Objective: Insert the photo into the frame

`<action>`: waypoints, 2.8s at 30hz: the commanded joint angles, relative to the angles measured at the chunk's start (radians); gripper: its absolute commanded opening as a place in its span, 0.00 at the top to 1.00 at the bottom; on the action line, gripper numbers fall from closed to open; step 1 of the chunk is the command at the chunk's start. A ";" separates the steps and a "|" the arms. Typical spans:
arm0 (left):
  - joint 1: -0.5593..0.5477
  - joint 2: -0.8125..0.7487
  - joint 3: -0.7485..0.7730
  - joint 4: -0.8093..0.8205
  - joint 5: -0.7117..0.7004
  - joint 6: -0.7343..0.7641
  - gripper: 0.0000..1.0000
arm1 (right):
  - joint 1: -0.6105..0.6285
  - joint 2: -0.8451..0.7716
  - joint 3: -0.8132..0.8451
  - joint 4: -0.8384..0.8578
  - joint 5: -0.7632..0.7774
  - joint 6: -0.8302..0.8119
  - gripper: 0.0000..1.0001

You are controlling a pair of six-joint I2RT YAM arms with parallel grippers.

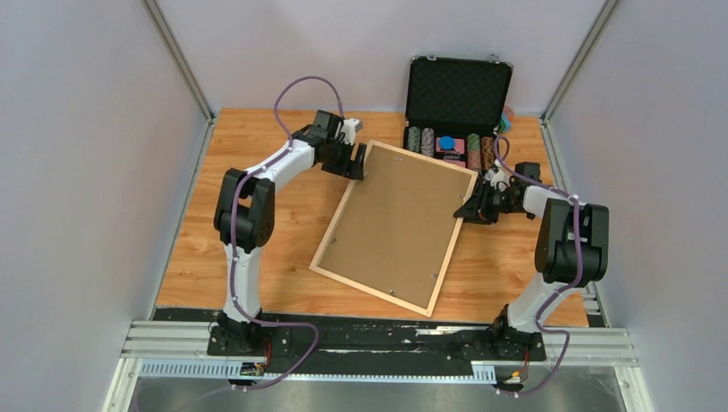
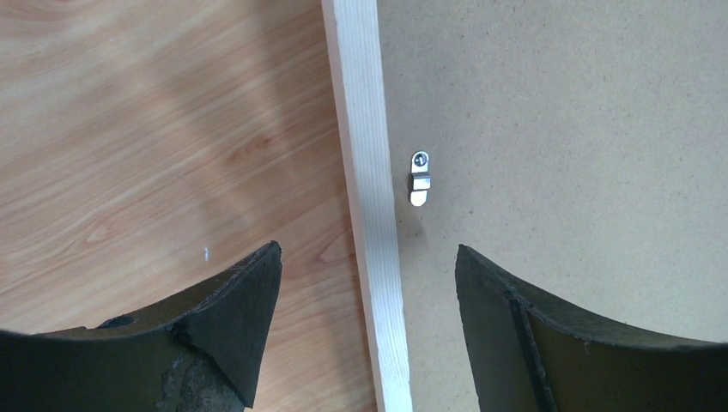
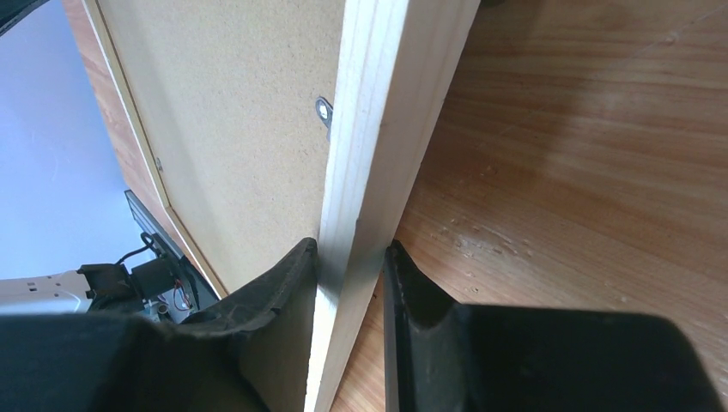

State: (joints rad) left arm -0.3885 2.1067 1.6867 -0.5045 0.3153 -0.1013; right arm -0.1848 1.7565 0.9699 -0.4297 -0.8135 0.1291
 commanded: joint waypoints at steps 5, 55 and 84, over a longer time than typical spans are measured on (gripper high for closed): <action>-0.029 0.051 0.076 0.023 0.004 0.045 0.22 | -0.008 -0.032 0.037 0.051 -0.027 -0.035 0.93; -0.028 0.116 0.187 0.019 0.041 0.031 0.66 | -0.022 -0.032 0.029 0.051 -0.052 -0.042 0.96; 0.008 -0.388 -0.460 -0.107 0.088 0.230 0.25 | -0.033 -0.053 0.031 0.051 -0.068 -0.049 0.97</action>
State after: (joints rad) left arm -0.3775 1.7752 1.2953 -0.6189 0.4088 0.0834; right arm -0.2111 1.7561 0.9699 -0.4278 -0.8242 0.1169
